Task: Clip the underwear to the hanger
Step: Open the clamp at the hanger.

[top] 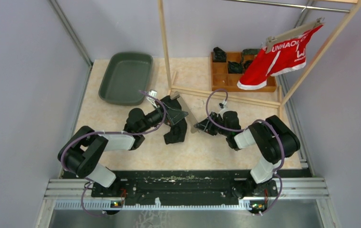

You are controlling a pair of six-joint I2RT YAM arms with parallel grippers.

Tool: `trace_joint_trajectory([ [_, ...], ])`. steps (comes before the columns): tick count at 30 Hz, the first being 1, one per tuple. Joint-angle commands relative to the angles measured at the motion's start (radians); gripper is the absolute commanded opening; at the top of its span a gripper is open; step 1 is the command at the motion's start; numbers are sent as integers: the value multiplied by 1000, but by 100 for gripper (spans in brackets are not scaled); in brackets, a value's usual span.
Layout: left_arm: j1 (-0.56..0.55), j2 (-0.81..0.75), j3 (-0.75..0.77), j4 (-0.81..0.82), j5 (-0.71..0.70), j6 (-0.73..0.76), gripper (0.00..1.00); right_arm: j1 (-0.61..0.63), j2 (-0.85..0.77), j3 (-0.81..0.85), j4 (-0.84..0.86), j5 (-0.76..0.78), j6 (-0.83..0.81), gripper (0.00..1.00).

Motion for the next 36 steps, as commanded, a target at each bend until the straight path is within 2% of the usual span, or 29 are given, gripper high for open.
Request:
trace_joint_trajectory([
  [1,5,-18,26,20,10,7,94,-12,20,16,-14,38,-17,29],
  [8,4,-28,25,10,7,9,94,-11,21,19,-16,36,-15,38],
  [15,4,-31,24,7,3,10,94,-11,24,19,-18,38,-15,41],
  [18,4,-32,24,6,2,11,94,-11,28,21,-16,37,-15,45],
  [25,4,-34,26,3,1,13,94,-11,40,23,-10,37,-11,45],
  [27,4,-33,24,1,-1,12,94,-12,45,24,-13,40,-8,38],
  [29,4,-32,23,1,-1,11,94,-11,48,21,-13,45,-5,13],
  [31,5,-32,22,2,-2,11,94,-11,51,18,-9,46,-3,0],
  [36,4,-32,19,3,-4,12,94,-13,55,15,2,42,3,0],
])
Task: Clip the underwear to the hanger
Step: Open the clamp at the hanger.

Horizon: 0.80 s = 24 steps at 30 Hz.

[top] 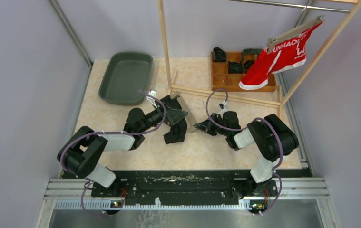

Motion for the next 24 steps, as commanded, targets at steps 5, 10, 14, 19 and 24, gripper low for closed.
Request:
trace_joint_trajectory([
  [5,7,-45,14,-2,-16,22,92,-13,8,-5,46,38,-3,0],
  [10,25,-183,6,-122,-63,87,92,-37,-96,-66,152,31,43,0],
  [14,25,-317,10,-306,-139,167,92,-46,-217,-66,87,34,34,0],
  [19,25,-389,3,-458,-208,189,89,-46,-405,-6,-157,76,-37,0],
  [24,24,-327,56,-642,-230,180,89,-46,-564,71,-423,164,-119,0],
])
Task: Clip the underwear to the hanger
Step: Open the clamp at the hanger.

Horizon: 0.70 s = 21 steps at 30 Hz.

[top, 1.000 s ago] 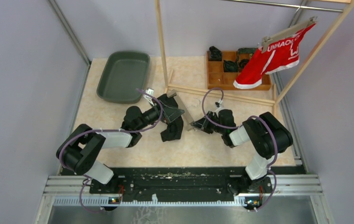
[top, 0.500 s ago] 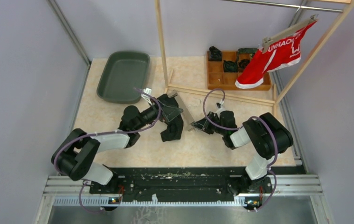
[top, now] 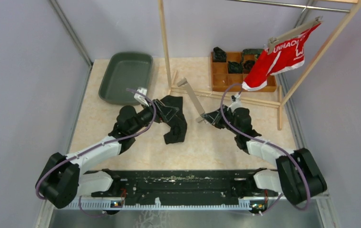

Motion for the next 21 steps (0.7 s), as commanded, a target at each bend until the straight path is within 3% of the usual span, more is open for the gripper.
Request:
trace_joint_trajectory([
  [1,2,66,58,-229,-50,18,89,-7,-145,109,-202,103,-103,0],
  [6,-34,175,164,-382,-104,58,87,-7,-226,152,-348,186,-138,0],
  [11,-107,270,303,-589,-142,110,84,-9,-254,168,-389,222,-148,0],
  [21,-185,343,363,-745,-185,114,83,-45,-255,166,-381,180,-154,0],
])
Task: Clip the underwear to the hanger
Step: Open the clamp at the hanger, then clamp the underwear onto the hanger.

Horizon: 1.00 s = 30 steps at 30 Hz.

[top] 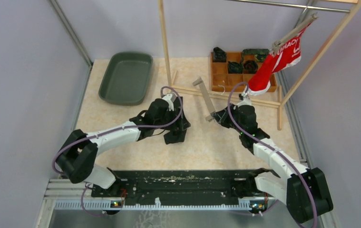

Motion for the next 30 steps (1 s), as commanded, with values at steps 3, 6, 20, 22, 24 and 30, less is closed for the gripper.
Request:
trace_joint_trajectory([
  [3,-30,71,77,-142,-56,25,83,-31,-40,49,52,-22,-16,0],
  [6,-40,107,112,-181,-69,30,83,-41,-53,42,49,-30,-18,0],
  [20,-43,242,184,-205,-80,17,45,-74,-96,3,41,-55,-15,0],
  [22,-44,239,181,-199,-82,13,27,-79,-97,-1,41,-58,-15,0],
  [24,-43,231,179,-193,-85,12,7,-83,-99,-6,41,-61,-14,0],
  [30,-43,113,140,-147,-117,12,0,-95,-102,-6,41,-73,-14,0],
])
